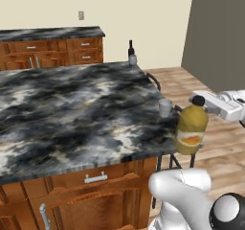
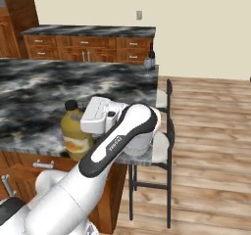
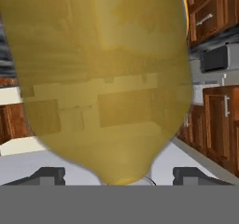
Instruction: There is a wine glass and glass cup on the dining counter. Place the wine bottle next to the wine glass and the juice bottle next to the glass cup.
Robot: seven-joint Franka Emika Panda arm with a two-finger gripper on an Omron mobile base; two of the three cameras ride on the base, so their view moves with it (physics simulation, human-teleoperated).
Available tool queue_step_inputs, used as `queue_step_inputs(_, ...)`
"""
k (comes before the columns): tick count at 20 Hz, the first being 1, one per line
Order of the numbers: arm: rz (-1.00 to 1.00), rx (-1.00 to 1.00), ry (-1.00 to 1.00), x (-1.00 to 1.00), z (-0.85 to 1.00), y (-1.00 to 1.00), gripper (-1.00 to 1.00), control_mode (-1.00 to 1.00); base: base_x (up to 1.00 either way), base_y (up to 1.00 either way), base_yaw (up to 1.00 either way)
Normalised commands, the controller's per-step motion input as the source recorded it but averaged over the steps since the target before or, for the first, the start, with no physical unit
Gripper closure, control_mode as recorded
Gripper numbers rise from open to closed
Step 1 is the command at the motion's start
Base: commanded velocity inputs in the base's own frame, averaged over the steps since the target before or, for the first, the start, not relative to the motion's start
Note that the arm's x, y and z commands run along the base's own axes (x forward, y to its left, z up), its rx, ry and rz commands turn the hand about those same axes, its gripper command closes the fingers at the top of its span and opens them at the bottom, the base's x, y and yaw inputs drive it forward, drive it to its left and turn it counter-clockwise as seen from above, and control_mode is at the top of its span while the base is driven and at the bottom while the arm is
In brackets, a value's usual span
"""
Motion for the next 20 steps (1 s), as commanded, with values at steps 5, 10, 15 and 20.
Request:
queue_step_inputs(5, 0.03, -0.07, 0.0, 0.99, -0.23, -0.73, 1.0, -1.0, 0.0, 0.0, 0.0)
queue_step_inputs(10, 0.03, -0.15, -0.01, 0.93, -0.43, -0.4, 1.0, -1.0, 0.0, 0.0, 0.0)
queue_step_inputs(15, 0.03, -0.08, -0.05, 0.95, -0.35, -0.28, 1.0, -1.0, 0.0, 0.0, 0.0)
queue_step_inputs(20, 0.07, -0.04, -0.13, 0.82, -0.41, -0.08, 1.0, -1.0, 0.0, 0.0, 0.0)
